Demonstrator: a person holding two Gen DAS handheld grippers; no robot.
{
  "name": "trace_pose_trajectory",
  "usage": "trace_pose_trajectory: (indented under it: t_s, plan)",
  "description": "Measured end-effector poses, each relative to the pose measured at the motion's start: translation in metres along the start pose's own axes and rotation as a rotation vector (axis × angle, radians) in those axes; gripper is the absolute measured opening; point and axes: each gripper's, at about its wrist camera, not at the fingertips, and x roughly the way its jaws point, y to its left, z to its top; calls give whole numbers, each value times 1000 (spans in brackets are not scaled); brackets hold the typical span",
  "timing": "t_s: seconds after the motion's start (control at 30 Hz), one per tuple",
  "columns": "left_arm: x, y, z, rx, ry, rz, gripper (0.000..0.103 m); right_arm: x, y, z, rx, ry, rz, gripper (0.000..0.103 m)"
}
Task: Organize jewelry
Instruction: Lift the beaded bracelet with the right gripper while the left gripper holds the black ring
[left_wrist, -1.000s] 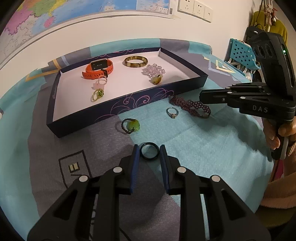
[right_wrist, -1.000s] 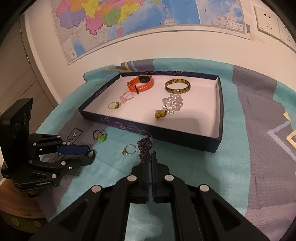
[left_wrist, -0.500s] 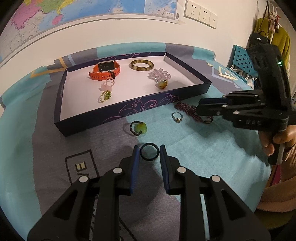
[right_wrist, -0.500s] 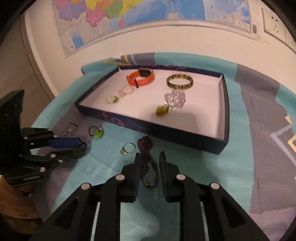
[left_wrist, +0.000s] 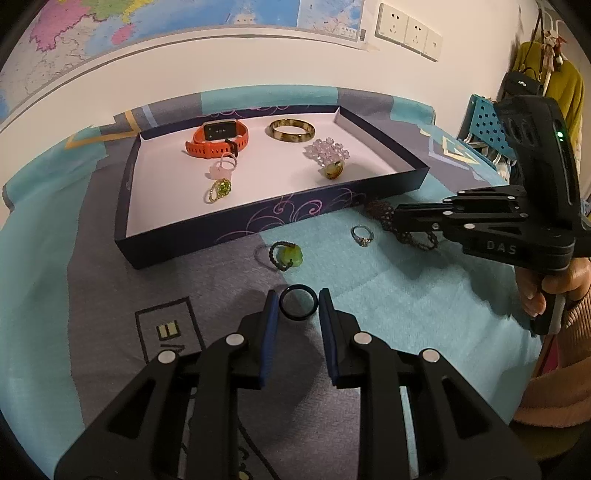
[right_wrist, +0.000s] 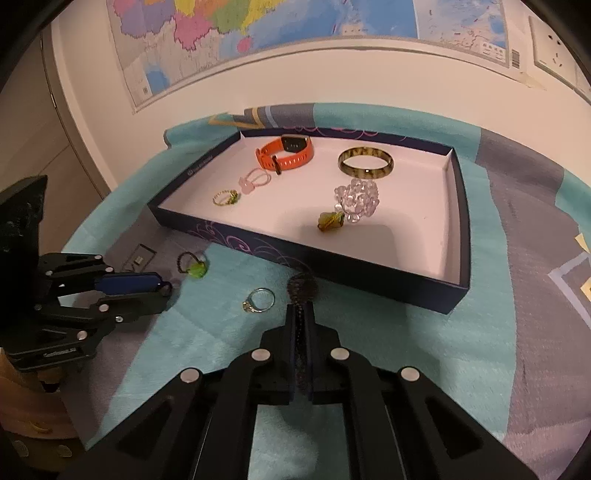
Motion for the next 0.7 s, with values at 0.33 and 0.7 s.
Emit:
trace_pose_trajectory:
  t_s: [0.33, 0.7]
  plan:
    - [-10, 2, 8, -9, -36, 6, 22, -32, 2, 10, 3, -87, 16, 2]
    - [-20, 5, 26, -7, -83, 24, 22, -48, 7, 28, -21, -145, 19, 2]
